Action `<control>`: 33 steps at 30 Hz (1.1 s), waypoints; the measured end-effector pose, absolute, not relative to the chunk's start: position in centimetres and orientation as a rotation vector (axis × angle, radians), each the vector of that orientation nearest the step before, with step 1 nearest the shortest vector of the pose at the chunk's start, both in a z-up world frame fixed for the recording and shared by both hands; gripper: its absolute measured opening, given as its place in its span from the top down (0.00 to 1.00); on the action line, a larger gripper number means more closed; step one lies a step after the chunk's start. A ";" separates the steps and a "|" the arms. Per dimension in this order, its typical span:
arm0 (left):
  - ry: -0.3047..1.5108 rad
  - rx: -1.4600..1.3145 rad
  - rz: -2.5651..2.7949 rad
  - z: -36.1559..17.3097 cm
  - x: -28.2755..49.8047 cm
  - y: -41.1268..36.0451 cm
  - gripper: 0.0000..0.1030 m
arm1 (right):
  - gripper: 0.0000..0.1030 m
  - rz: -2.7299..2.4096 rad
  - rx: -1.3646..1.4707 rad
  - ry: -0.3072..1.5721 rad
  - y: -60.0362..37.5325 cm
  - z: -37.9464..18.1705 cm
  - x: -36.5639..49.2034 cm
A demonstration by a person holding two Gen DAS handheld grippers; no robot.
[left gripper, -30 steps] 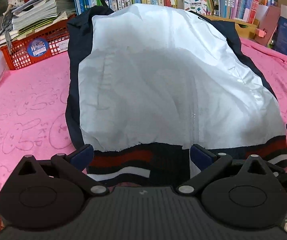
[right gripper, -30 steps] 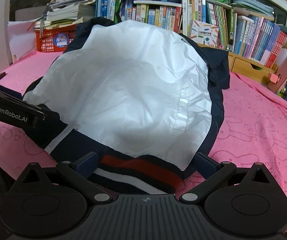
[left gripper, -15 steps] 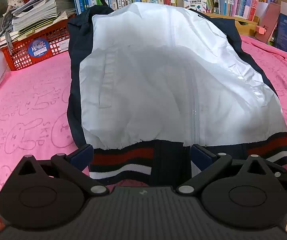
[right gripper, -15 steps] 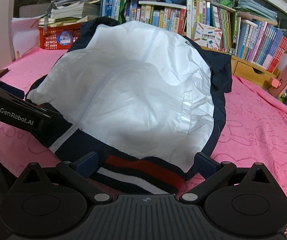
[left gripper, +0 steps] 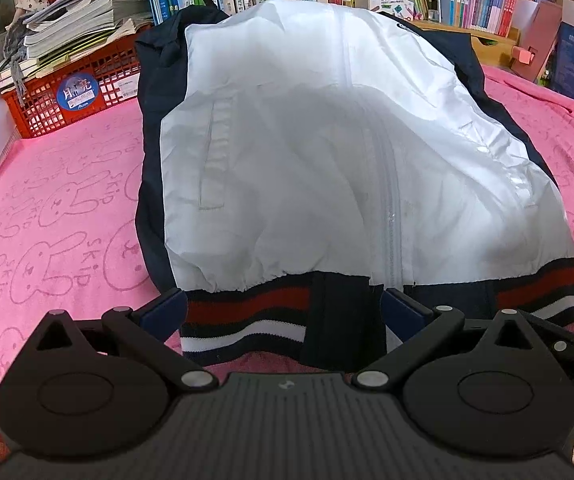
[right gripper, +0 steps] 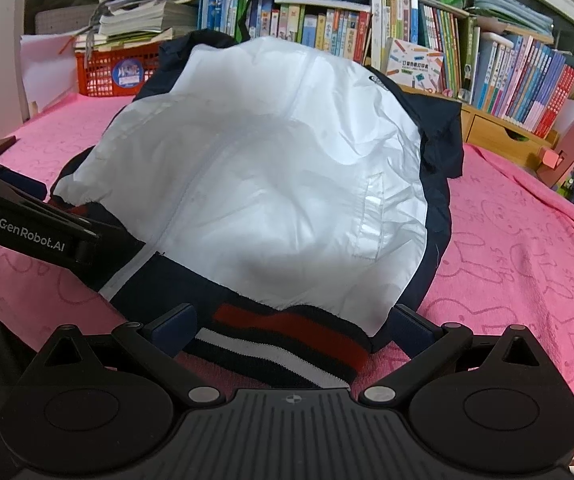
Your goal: Fold clothes
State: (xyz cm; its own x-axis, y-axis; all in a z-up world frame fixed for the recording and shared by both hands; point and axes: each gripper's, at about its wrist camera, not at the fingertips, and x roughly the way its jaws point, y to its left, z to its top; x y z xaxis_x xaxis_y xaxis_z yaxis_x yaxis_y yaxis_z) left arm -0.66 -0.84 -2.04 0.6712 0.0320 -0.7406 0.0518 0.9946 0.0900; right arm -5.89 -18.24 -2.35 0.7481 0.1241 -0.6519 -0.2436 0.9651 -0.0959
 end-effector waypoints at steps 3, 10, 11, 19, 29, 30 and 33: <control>0.841 0.111 -0.007 -2.1 -0.6 -0.9 0.00 | 0.00 0.202 -0.177 0.699 -18.3 -2.3 -5.9; 0.853 0.106 -0.009 -2.3 -0.5 -0.8 0.00 | 0.00 0.198 -0.176 0.704 -18.4 -2.4 -5.9; 0.854 0.106 -0.008 -2.3 -0.6 -0.8 0.00 | 0.00 0.198 -0.175 0.705 -18.4 -2.4 -5.9; 0.863 0.106 -0.006 -2.5 -0.5 -0.8 0.00 | 0.00 0.197 -0.174 0.711 -18.4 -2.6 -6.0; 0.819 0.140 -0.072 -2.0 -1.8 2.1 0.00 | 0.00 0.185 -0.213 0.738 -19.1 -3.4 -7.2; 0.831 0.102 -0.105 -2.0 -2.2 3.1 0.00 | 0.00 0.174 -0.222 0.745 -19.5 -3.6 -7.6; 0.861 0.020 -0.172 -1.8 -2.9 5.2 0.00 | 0.00 0.160 -0.194 0.750 -20.6 -3.7 -8.1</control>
